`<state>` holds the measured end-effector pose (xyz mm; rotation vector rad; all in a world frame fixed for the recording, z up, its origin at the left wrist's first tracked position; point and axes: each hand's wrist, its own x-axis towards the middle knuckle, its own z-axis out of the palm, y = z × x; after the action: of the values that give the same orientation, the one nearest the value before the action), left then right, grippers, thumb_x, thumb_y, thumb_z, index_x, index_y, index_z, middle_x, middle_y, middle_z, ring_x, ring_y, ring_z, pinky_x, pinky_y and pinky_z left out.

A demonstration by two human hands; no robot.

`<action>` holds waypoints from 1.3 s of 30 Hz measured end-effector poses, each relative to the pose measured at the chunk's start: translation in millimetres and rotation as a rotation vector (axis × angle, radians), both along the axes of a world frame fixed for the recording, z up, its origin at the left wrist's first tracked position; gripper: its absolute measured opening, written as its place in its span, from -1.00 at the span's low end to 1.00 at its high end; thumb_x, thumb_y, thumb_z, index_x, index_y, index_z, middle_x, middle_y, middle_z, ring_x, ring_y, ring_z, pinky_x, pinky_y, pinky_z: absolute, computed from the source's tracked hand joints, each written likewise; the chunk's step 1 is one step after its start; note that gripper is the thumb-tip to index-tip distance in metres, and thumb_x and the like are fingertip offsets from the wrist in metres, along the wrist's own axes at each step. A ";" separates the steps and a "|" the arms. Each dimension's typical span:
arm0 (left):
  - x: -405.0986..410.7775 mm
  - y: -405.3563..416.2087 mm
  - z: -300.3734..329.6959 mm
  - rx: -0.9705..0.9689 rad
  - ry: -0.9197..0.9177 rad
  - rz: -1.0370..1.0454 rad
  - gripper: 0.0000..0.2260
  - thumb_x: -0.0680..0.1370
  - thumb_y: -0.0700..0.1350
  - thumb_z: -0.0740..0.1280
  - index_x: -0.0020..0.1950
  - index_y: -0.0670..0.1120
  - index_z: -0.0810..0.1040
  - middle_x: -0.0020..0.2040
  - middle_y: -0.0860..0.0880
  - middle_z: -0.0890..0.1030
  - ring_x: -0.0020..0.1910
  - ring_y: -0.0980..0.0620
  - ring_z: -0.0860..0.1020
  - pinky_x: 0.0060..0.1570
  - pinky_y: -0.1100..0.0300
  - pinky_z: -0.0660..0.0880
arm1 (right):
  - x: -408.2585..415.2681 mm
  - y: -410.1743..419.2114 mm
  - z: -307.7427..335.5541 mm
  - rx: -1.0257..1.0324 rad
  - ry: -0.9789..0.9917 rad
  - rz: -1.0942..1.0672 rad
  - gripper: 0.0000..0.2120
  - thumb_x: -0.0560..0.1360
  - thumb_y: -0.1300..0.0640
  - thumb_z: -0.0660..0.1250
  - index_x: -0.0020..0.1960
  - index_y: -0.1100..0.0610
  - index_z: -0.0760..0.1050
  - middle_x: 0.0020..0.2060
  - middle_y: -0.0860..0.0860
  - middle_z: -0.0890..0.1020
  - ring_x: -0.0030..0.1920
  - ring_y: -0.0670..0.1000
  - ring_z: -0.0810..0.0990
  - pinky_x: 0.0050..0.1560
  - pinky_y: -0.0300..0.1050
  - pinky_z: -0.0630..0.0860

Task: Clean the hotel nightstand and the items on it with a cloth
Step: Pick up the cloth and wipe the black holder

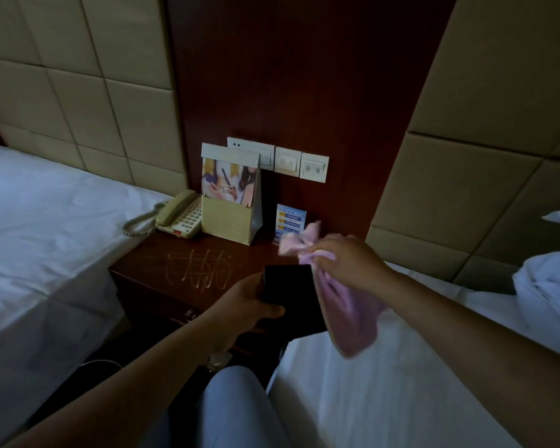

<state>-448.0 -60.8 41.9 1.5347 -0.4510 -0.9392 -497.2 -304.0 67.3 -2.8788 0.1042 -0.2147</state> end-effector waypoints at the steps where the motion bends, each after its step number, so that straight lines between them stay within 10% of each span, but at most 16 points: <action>1: -0.8 -0.2 1.3 0.015 -0.039 -0.020 -0.54 0.52 -0.39 0.40 0.25 0.10 0.56 0.12 -0.01 0.71 0.17 -0.05 0.66 0.16 -0.08 0.62 | 4.8 10.8 1.8 0.007 0.015 0.053 -0.75 0.59 -0.04 0.26 0.17 -0.18 0.65 0.15 -0.07 0.65 0.17 0.02 0.58 0.19 -0.01 0.44; 16: 8.1 24.3 -19.4 0.033 -0.024 0.052 -0.60 0.53 -0.37 0.39 0.29 -0.01 0.58 0.14 -0.08 0.71 0.16 -0.07 0.68 0.27 -0.19 0.54 | -2.4 0.4 -24.3 -0.094 0.120 -0.228 -0.70 0.64 -0.16 0.13 0.25 -0.13 0.53 0.17 -0.04 0.59 0.13 0.14 0.54 0.15 0.02 0.49; 21: 6.8 12.8 -17.3 0.128 -0.272 -0.071 -0.60 0.52 -0.32 0.43 0.31 -0.03 0.55 0.14 -0.08 0.69 0.16 -0.07 0.66 0.20 -0.16 0.59 | 17.1 48.2 2.7 0.296 0.112 -0.028 -0.80 0.59 -0.07 0.27 0.08 -0.06 0.64 0.07 -0.02 0.68 0.11 0.05 0.62 0.20 0.05 0.52; 25: 9.9 16.7 -13.7 0.023 -0.455 -0.030 -0.40 0.47 -0.39 0.43 0.41 0.07 0.46 0.29 0.04 0.57 0.33 0.09 0.52 0.23 0.15 0.57 | 23.9 63.4 22.7 0.155 0.104 0.090 -0.74 0.62 -0.11 0.24 0.20 -0.09 0.62 0.12 -0.08 0.66 0.13 -0.02 0.58 0.15 -0.03 0.50; 33: 31.3 39.1 -8.5 0.134 -0.302 -0.037 -0.67 0.51 -0.34 0.45 0.20 -0.02 0.63 0.08 -0.01 0.73 0.10 0.04 0.69 0.23 -0.04 0.59 | -11.7 1.5 -9.9 0.012 0.193 -0.038 -0.42 0.48 -0.39 -0.01 0.22 -0.16 0.60 0.12 -0.14 0.63 0.18 -0.04 0.58 0.23 -0.03 0.48; 39: 36.7 39.7 -10.9 0.094 -0.292 -0.101 -0.64 0.51 -0.34 0.45 0.24 -0.02 0.62 0.14 -0.02 0.71 0.17 0.03 0.66 0.26 0.00 0.56 | -19.6 -10.9 -6.7 0.004 0.393 0.094 -0.34 0.32 -0.47 0.32 0.30 -0.15 0.51 0.18 -0.18 0.60 0.17 -0.15 0.57 0.25 -0.05 0.50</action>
<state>-411.3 -21.1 31.0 1.7571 -0.7057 -0.8249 -516.8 -314.9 60.6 -2.8732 0.0403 0.3701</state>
